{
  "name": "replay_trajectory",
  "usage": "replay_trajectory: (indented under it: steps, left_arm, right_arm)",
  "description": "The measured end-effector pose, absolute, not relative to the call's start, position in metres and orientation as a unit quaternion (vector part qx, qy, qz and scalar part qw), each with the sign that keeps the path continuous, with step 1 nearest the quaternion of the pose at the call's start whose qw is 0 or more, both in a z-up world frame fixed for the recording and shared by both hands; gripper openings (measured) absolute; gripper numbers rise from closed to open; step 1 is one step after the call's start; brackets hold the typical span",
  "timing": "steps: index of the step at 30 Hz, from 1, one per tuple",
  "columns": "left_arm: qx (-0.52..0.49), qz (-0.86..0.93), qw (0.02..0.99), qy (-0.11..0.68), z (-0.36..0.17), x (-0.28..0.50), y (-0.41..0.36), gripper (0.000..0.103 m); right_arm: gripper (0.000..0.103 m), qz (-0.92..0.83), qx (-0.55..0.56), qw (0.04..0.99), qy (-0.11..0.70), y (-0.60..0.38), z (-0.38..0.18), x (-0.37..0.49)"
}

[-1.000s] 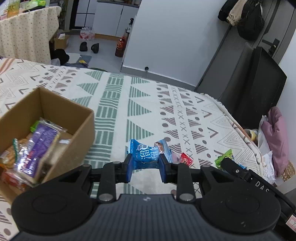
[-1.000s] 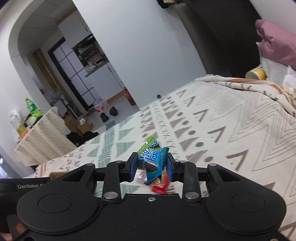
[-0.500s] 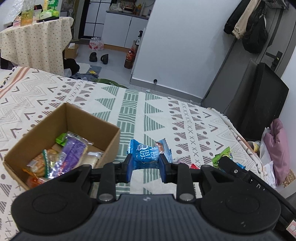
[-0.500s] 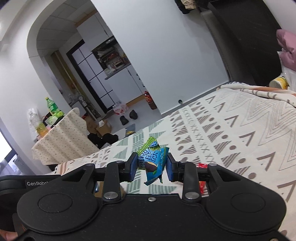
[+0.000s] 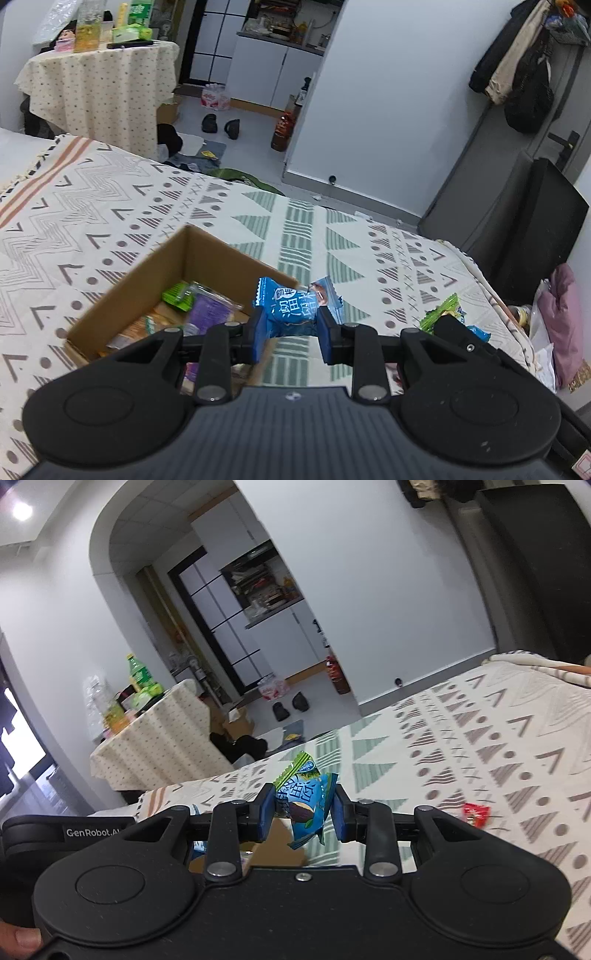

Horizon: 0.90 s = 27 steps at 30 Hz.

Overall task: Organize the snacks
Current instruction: 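Lift both held blue candies and carry them over the cardboard box, then open both tools to drop the blue candies into the box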

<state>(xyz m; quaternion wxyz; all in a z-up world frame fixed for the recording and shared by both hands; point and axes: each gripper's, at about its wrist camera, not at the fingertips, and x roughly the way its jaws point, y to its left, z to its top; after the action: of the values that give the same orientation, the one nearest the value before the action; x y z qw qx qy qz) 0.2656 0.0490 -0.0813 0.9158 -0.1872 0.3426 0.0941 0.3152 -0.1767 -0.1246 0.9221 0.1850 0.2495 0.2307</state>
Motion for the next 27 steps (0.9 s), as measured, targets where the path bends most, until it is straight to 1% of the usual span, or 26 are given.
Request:
replay_trajectory:
  steps: [12,27]
  left_arm:
    - [-0.207,0.116,0.91,0.339,-0.084,0.258,0.107,0.028]
    - [-0.248,0.108,0.894,0.356,-0.114,0.283,0.164,0.028]
  right_arm:
    - [0.031,0.261,0.155,0.916,0.262,-0.119,-0.124,0.316]
    - [0.031,0.258,0.114,0.914,0.293,-0.061,-0.138,0.338]
